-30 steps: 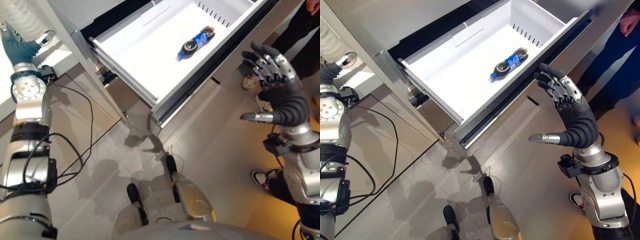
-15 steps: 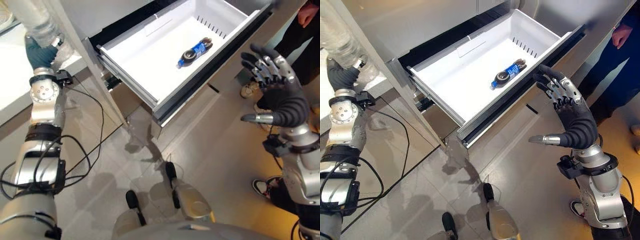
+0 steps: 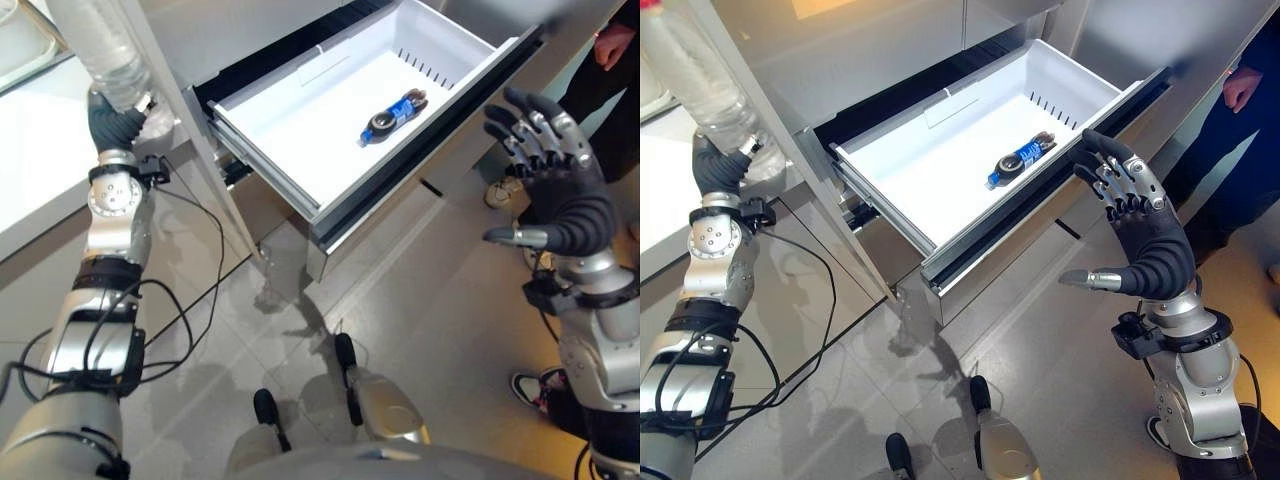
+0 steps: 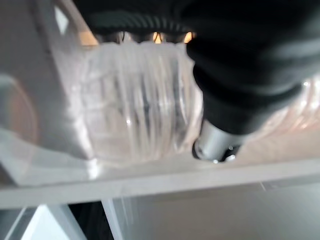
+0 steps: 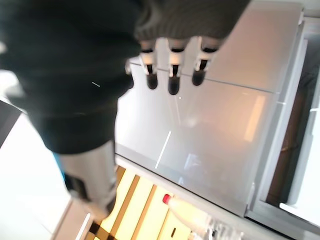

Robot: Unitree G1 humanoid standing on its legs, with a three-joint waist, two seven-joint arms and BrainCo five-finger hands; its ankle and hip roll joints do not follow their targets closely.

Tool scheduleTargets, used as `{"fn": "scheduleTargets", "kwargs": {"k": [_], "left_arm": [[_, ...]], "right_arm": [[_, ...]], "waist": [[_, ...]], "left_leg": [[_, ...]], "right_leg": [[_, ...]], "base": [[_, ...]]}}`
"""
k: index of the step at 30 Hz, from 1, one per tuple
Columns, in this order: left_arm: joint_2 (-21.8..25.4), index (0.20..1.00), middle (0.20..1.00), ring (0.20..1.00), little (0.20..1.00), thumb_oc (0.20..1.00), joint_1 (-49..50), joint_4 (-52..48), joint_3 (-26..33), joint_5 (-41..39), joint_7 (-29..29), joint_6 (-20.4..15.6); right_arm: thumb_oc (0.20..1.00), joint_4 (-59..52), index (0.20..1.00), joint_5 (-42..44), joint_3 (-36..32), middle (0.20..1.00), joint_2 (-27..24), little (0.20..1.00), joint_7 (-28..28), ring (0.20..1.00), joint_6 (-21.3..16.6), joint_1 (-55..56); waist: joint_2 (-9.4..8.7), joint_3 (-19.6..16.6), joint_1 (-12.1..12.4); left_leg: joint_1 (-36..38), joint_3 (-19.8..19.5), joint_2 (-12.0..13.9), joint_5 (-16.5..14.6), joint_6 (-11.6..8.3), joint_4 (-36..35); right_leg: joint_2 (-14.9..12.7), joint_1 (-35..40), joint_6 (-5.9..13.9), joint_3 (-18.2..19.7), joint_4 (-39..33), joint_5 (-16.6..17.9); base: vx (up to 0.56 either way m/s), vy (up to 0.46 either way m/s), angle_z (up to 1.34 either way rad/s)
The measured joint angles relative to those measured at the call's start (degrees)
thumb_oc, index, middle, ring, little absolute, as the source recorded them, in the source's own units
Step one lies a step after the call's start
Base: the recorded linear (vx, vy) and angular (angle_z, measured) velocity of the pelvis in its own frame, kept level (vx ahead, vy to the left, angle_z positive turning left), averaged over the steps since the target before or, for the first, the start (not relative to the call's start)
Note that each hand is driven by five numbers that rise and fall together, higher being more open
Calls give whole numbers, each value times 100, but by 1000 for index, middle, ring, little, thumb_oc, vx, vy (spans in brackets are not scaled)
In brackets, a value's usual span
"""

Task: Take the drinks into the refrigerator

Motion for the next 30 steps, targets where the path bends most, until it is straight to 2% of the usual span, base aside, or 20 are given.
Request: {"fn": "scheduleTargets", "kwargs": {"k": [2, 3, 6, 7, 11, 14, 17, 19, 21, 22, 25, 29, 30], "left_arm": [[-122, 200, 200, 200, 200, 200, 228, -269, -5, -10, -116, -2], [-193, 200, 200, 200, 200, 200, 379, -439, 13, -9, -150, 4], [-350, 200, 200, 200, 200, 200, 1234, -1377, 14, -13, -471, 57], [-434, 200, 200, 200, 200, 200, 1832, -2038, 6, -4, -723, 50], [-610, 200, 200, 200, 200, 200, 2630, -2710, 68, -199, -1168, 134], [-610, 200, 200, 200, 200, 200, 3168, -3134, 247, -469, -1452, 144], [-566, 200, 200, 200, 200, 200, 3869, -3902, 510, -806, -1873, 248], [-503, 200, 200, 200, 200, 200, 4100, -4253, 500, -1020, -2209, 287], [-199, 200, 200, 200, 200, 200, 4243, -4623, 469, -1141, -2535, 350], [126, 200, 200, 200, 200, 200, 4319, -4825, 463, -1157, -2721, 403], [721, 200, 200, 200, 200, 200, 4332, -5149, 322, -1283, -3148, 501], [1650, 200, 200, 200, 200, 200, 4230, -5496, -286, -1437, -3596, 624], [1748, 200, 200, 200, 200, 200, 4215, -5514, -372, -1437, -3677, 641]], "right_arm": [[1000, 45, 1000, -1, 23, 1000, 18, 1000, 17, 1000, 24, -4], [1000, 80, 1000, 0, 19, 1000, 24, 1000, 8, 1000, 27, 14], [1000, 422, 1000, -5, -39, 1000, -33, 1000, 0, 1000, 87, 14], [1000, 710, 1000, -5, -65, 1000, -49, 1000, -12, 1000, 120, 39], [1000, 984, 1000, -4, -78, 1000, -82, 1000, -36, 1000, 235, 12], [1000, 1132, 1000, 20, -89, 1000, -338, 1000, -3, 1000, 372, 57], [1000, 1253, 1000, 70, -160, 1000, -890, 1000, 142, 1000, 525, 254], [1000, 1523, 1000, 317, -161, 1000, -1051, 1000, 215, 1000, 571, 223], [1000, 1635, 1000, 638, -143, 1000, -1204, 1000, 262, 1000, 643, 206], [1000, 1740, 1000, 839, -32, 1000, -1287, 1000, 327, 1000, 689, 147], [1000, 1915, 1000, 1198, 374, 1000, -1523, 1000, 524, 1000, 874, -41], [1000, 2032, 1000, 1778, 1180, 1000, -1843, 1000, 773, 1000, 1081, -433], [1000, 2067, 1000, 1877, 1337, 1000, -1842, 1000, 816, 1000, 1129, -529]], "waist": [[35, -57, 83], [45, -96, 17], [139, -168, 125], [145, -175, 113], [180, -193, 274], [183, -193, 330], [195, -205, 440], [208, -315, 573], [228, -378, 744], [220, -441, 790], [201, -546, 851], [175, -780, 842], [172, -810, 851]], "left_leg": [[5, -25, -3, 10, 2, -13], [14, -24, -3, 12, 0, -25], [106, -92, 13, 19, -1, -96], [183, -185, 23, 23, -7, -135], [208, -291, 14, 54, -6, -178], [306, -379, 25, 54, -7, -196], [463, -558, 27, 57, -8, -243], [482, -657, 25, 61, -3, -271], [486, -763, 4, 71, 9, -275], [482, -798, 0, 74, 13, -276], [563, -869, -18, 74, 15, -294], [687, -856, -9, 79, 22, -355], [711, -857, -10, 79, 22, -362]], "right_leg": [[-13, 35, 0, -29, -46, 0], [-8, 40, 0, -28, -58, 0], [-10, 179, -1, -114, -147, 3], [4, 282, -4, -163, -208, 1], [-23, 363, -4, -262, -254, 0], [-24, 538, -5, -343, -337, -2], [-48, 837, 1, -523, -478, -7], [-66, 899, 14, -623, -478, -55], [-92, 952, 27, -698, -477, -79], [-100, 967, 32, -750, -478, -87], [-126, 1077, 58, -800, -479, -113], [-118, 1173, 66, -813, -480, -130], [-120, 1197, 67, -812, -480, -141]], "base": [[6, 3, 9], [11, 2, 7], [20, 5, 7], [23, 7, 12], [25, 16, 15], [26, 21, 16], [19, 17, 30], [8, 24, 29], [-9, 20, 23], [-10, 3, 22], [-1, 11, 15], [0, 0, 0], [0, 0, 0]]}}
